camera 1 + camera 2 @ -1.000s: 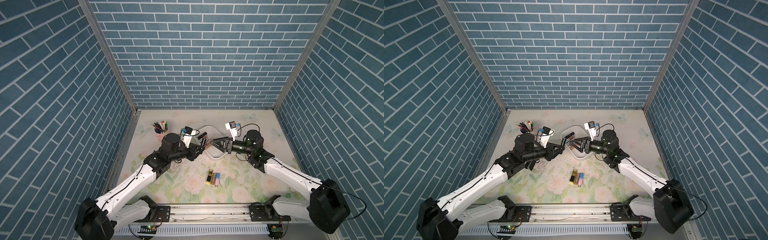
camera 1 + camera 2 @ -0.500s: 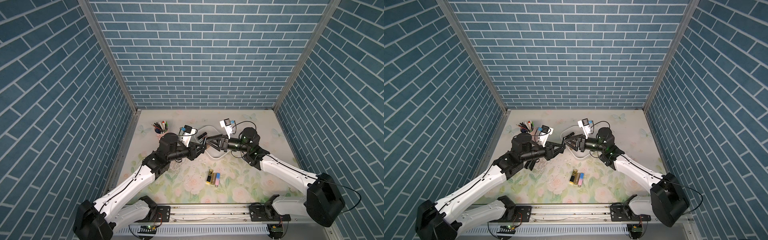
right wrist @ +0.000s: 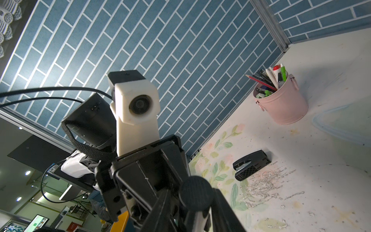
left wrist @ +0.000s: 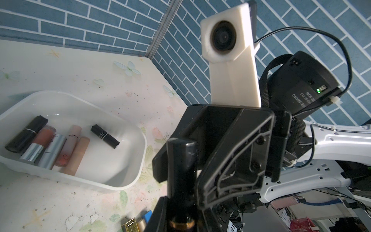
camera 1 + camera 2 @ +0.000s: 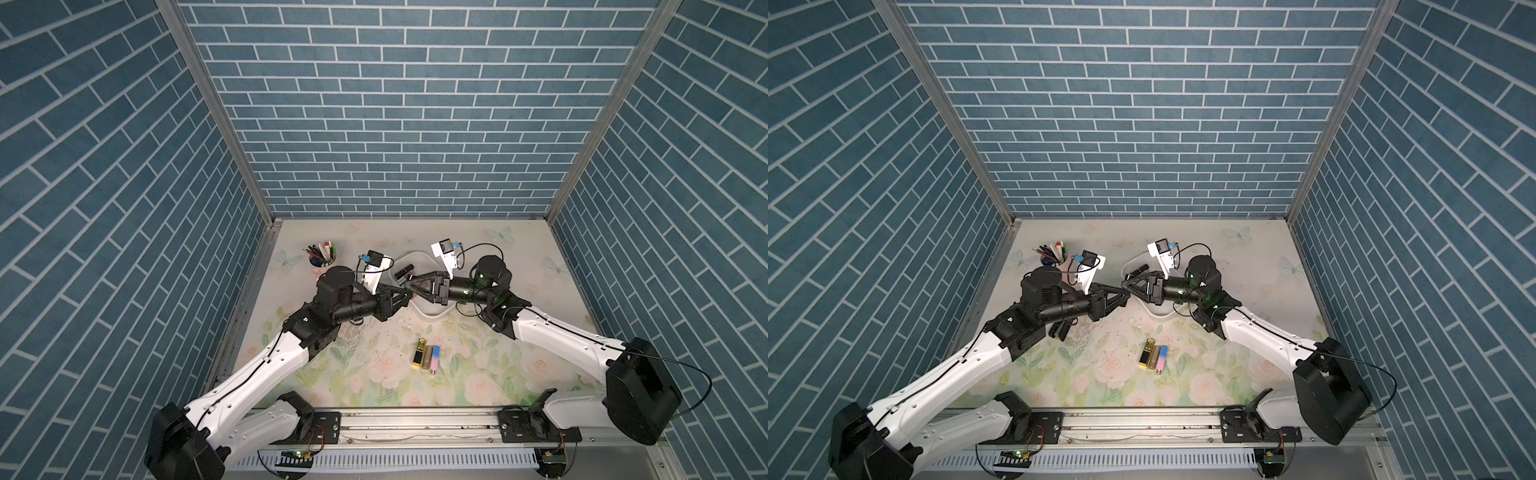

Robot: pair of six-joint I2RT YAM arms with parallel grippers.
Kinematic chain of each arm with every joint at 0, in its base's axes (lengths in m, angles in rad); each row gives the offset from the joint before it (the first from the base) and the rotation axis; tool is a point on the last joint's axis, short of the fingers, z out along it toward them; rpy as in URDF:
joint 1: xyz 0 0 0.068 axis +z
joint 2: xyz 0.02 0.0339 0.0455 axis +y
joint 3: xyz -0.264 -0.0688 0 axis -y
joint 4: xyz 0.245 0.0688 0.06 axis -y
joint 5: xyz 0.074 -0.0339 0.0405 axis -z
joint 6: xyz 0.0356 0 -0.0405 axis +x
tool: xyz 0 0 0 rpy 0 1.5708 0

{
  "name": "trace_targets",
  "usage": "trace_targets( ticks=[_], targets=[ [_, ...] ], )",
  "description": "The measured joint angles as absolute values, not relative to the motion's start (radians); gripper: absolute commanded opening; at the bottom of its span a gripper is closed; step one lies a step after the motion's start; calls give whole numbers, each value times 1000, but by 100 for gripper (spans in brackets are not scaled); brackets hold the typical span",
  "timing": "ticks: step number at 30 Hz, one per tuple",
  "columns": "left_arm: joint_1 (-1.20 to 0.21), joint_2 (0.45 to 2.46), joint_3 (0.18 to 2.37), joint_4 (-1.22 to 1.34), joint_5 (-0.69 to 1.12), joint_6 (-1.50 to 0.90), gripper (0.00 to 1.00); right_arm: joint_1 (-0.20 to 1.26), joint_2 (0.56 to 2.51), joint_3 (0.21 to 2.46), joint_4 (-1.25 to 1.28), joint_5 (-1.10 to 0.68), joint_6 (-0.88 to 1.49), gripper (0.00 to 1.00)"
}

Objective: Put the lipstick into the storage box
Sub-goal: Pick up the lipstick at the center of the board, then place the lipstick in the storage box.

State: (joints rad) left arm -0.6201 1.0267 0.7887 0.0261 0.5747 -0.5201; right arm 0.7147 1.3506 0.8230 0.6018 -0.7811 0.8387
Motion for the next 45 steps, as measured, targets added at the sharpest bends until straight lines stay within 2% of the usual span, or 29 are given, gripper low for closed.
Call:
trace_targets(
  ticks=[1, 3, 7, 8, 10, 13, 20, 29, 45],
  targets=[
    [-620, 1025, 788, 28, 574, -517, 14, 714, 1352, 823, 604, -783, 846, 18],
    [-620, 1025, 788, 28, 574, -515, 18, 715, 1354, 823, 608, -782, 861, 13],
    [-619, 1025, 788, 27, 570, -509, 34, 715, 1356, 823, 611, -782, 860, 10],
    [-619, 1025, 788, 24, 569, -508, 41, 715, 1356, 823, 611, -782, 859, 10],
    [-619, 1025, 788, 16, 562, -506, 67, 717, 1355, 823, 612, -782, 859, 10],
    [-619, 1025, 789, 0, 545, -495, 100, 718, 1355, 825, 604, -773, 858, 11],
    [-619, 990, 804, -72, 472, -467, 100, 696, 1354, 911, 393, -630, 831, 11],
    [-619, 953, 809, -202, 299, -422, 100, 512, 1394, 854, 209, -428, 883, 11],
    [-636, 1006, 751, -257, 239, -387, 100, 503, 1724, 896, 207, -371, 933, 12]
  ],
)
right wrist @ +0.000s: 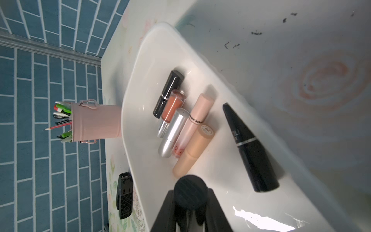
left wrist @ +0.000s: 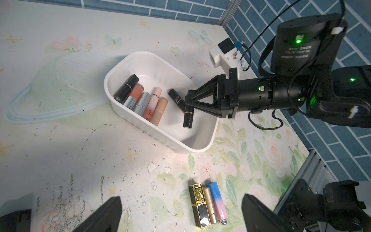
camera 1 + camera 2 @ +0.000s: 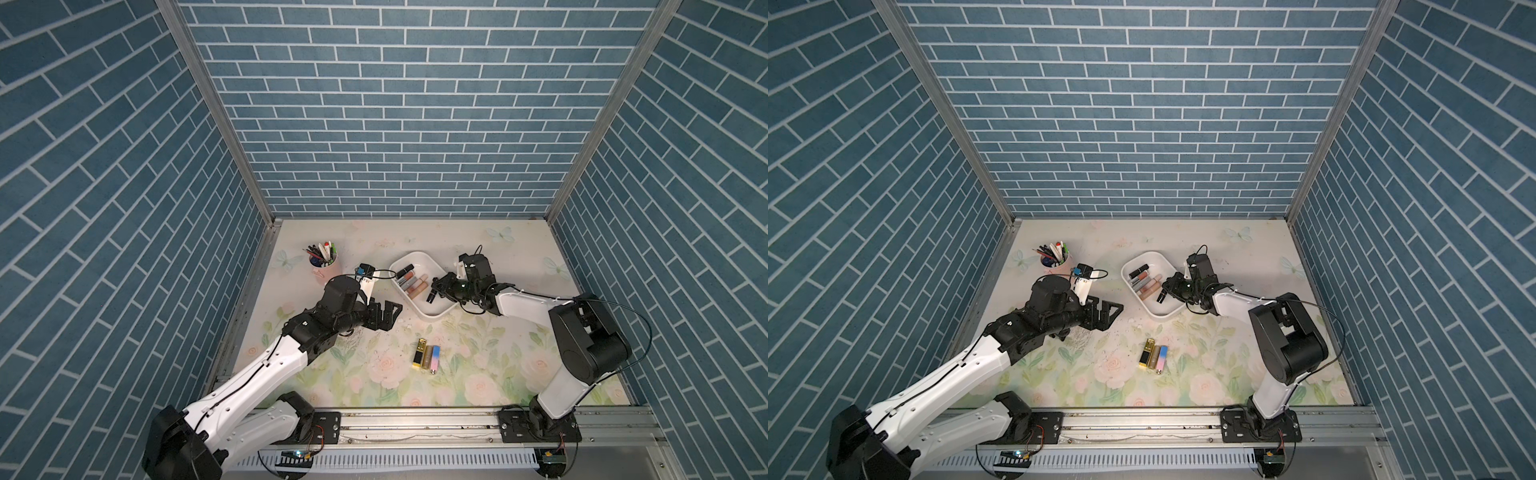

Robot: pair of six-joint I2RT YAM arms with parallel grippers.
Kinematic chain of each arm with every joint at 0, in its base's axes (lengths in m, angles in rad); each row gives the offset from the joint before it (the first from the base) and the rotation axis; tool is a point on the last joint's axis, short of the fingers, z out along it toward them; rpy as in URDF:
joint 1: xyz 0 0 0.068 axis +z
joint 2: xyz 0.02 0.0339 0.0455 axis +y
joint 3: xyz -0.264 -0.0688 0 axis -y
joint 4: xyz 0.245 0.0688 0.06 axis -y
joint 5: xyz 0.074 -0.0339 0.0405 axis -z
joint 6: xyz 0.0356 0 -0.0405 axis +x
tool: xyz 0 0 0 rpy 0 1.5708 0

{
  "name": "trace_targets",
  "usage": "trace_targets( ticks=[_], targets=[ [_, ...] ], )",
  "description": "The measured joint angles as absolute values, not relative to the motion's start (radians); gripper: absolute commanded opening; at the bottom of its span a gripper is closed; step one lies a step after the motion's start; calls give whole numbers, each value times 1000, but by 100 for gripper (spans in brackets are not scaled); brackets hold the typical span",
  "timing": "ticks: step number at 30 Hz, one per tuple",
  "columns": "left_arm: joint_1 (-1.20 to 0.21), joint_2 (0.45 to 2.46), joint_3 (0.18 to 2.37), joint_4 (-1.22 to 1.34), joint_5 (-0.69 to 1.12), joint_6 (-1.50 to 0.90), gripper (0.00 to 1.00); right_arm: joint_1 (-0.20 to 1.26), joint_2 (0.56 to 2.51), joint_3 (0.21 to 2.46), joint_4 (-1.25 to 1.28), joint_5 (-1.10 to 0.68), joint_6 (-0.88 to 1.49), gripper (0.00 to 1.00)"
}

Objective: Put the lipstick into the storage box
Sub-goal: Place the lipstick in the storage box.

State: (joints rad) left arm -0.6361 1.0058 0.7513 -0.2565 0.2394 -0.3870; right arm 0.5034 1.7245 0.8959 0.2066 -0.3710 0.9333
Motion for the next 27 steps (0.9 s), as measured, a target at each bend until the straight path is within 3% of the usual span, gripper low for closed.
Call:
trace_targets(
  ticks=[27],
  targets=[
    [-678, 1065, 734, -256, 229, -373, 100, 503, 1821, 953, 289, -402, 999, 38]
  ],
)
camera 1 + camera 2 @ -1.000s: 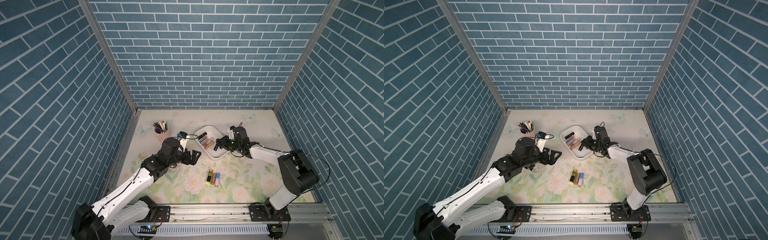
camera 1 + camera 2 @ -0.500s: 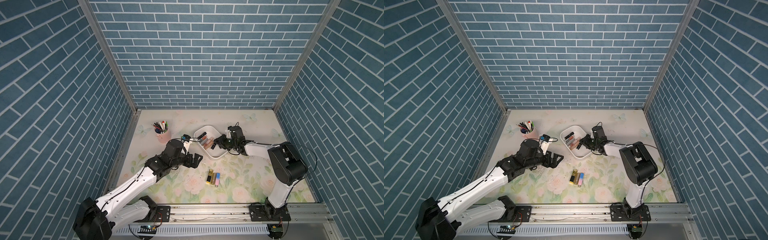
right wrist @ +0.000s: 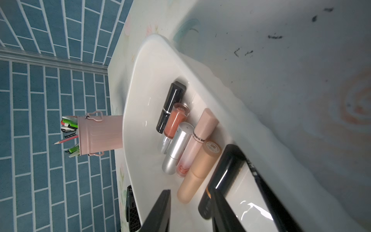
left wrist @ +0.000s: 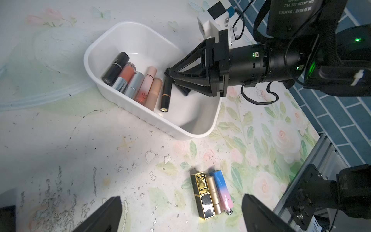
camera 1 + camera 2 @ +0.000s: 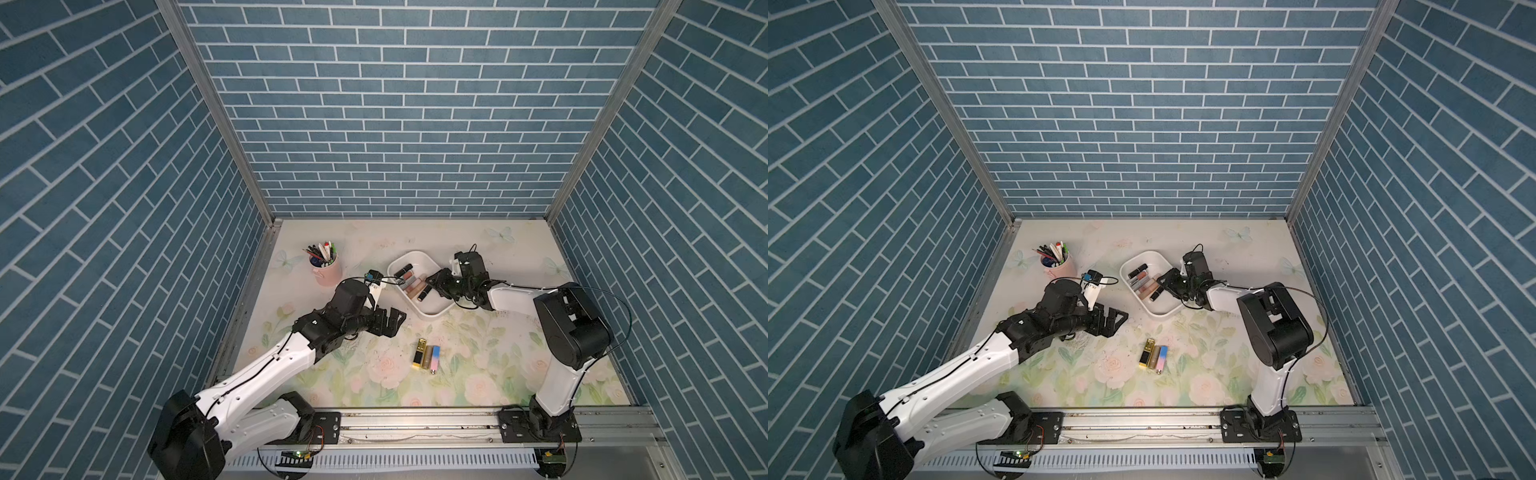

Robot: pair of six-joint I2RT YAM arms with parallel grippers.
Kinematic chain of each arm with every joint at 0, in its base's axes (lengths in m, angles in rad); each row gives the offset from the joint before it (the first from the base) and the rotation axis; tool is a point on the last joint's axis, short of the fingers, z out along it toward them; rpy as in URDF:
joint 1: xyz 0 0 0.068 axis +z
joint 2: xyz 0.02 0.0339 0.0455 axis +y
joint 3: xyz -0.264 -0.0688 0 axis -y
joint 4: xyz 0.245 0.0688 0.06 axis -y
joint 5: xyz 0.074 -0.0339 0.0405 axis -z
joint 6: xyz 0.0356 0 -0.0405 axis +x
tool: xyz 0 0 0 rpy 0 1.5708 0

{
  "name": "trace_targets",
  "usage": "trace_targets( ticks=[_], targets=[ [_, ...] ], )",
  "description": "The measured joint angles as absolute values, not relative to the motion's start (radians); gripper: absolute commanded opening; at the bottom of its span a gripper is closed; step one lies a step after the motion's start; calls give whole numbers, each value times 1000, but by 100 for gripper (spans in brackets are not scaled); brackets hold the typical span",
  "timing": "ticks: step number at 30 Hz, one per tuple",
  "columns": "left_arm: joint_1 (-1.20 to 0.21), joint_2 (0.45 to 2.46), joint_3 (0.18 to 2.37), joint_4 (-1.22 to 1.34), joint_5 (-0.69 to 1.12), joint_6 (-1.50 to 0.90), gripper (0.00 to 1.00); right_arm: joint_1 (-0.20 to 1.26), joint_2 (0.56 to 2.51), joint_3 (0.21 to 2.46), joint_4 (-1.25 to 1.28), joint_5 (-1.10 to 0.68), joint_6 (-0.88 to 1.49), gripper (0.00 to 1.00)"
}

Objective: Put the lipstick into the storage box
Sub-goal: Place the lipstick in the storage box, then pick up the lipstick at the center of the board.

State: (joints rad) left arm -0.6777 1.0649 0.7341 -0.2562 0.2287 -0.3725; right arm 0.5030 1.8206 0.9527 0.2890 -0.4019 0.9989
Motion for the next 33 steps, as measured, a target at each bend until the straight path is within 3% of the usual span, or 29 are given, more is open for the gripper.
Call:
trace_targets(
  ticks=[11, 19, 27, 33],
  targets=[
    [-691, 1065, 723, -256, 227, -369, 100, 505, 1797, 952, 291, -410, 998, 47],
    [-747, 1098, 723, -241, 207, -375, 99, 531, 1600, 958, 224, -422, 893, 49],
    [-900, 1232, 737, -231, 127, -419, 79, 558, 1335, 909, -40, -331, 726, 50],
    [-984, 1342, 748, -222, 93, -455, 74, 557, 1167, 770, -133, -292, 697, 50]
  ],
)
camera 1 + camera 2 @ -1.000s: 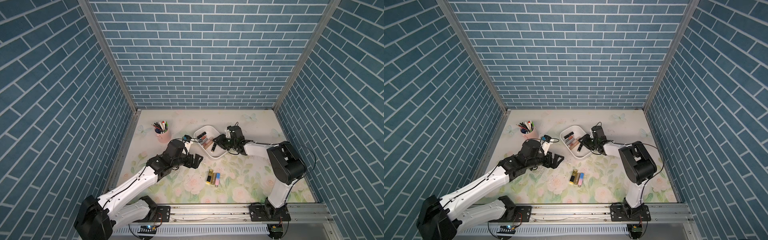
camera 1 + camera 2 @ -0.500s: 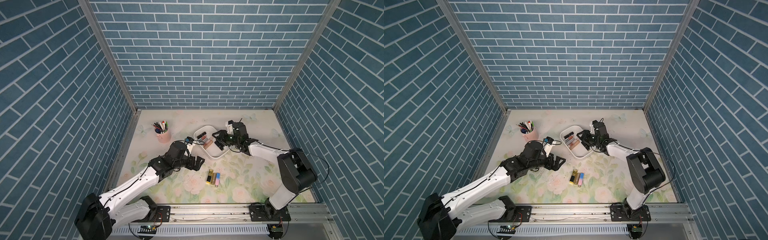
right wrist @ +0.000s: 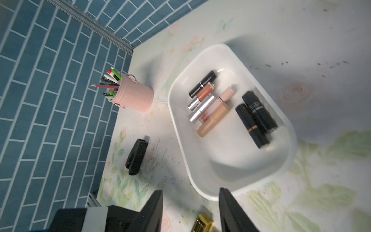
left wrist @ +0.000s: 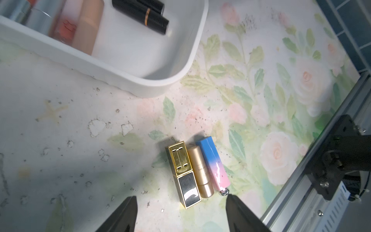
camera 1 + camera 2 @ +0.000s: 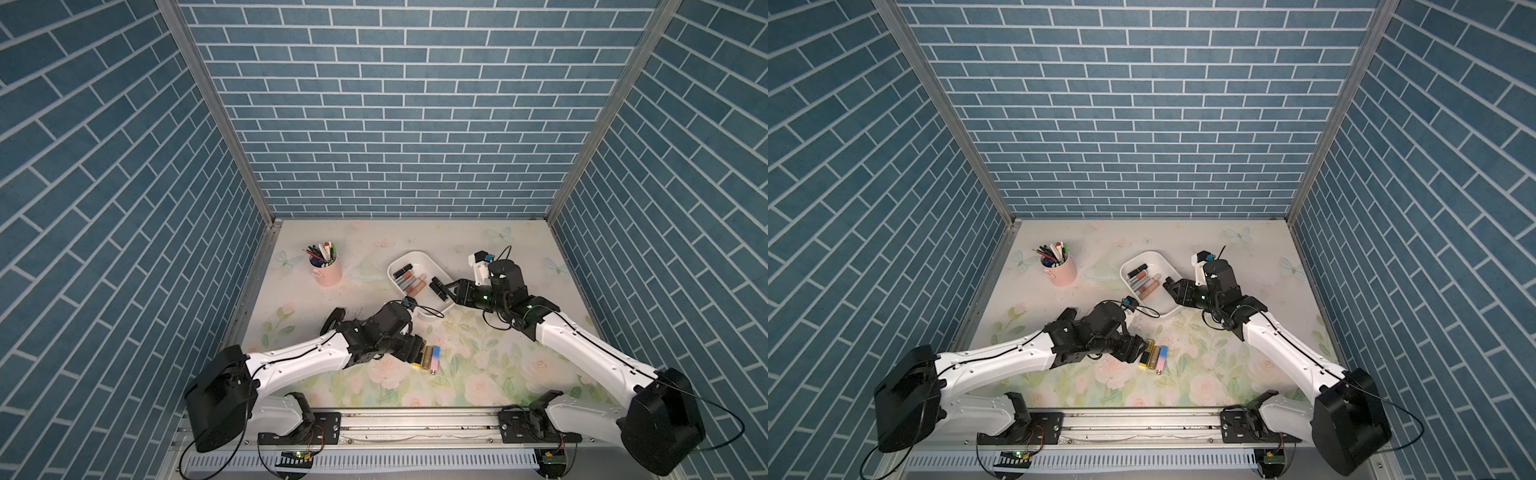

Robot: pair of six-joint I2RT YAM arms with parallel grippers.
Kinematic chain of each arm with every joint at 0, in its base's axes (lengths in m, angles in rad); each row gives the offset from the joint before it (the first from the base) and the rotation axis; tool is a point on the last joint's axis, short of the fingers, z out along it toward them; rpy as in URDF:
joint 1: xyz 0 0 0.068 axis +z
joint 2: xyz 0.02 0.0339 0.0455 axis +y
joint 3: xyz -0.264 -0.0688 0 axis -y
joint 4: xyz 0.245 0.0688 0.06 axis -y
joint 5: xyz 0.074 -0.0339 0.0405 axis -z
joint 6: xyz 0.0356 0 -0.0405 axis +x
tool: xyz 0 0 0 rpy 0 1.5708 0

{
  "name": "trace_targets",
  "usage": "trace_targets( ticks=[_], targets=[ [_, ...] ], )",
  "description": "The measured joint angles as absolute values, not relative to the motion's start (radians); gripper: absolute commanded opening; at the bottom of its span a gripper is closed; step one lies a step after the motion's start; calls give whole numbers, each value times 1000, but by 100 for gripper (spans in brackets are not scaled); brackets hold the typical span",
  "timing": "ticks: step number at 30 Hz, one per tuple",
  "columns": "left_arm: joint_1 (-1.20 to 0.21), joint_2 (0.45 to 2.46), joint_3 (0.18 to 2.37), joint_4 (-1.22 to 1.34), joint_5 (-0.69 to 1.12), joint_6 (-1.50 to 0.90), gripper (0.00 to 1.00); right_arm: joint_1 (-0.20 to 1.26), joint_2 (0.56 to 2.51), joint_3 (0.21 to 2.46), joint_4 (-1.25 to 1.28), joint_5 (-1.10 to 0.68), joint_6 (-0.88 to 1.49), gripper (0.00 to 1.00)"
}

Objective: Put the lipstick into the storage box
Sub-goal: Pick up the lipstick at the center of the board.

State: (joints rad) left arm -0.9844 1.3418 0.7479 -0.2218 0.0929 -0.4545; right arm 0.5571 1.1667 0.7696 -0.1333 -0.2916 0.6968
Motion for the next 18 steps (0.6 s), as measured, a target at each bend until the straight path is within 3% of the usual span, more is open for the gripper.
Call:
trace_targets(
  ticks=[8, 18],
  targets=[
    [-1026, 1494, 817, -228, 71, -464, 73, 557, 1146, 704, -151, -292, 691, 50],
    [-1034, 1609, 889, -266, 44, -456, 65, 557, 1146, 699, -141, -295, 690, 50]
  ],
)
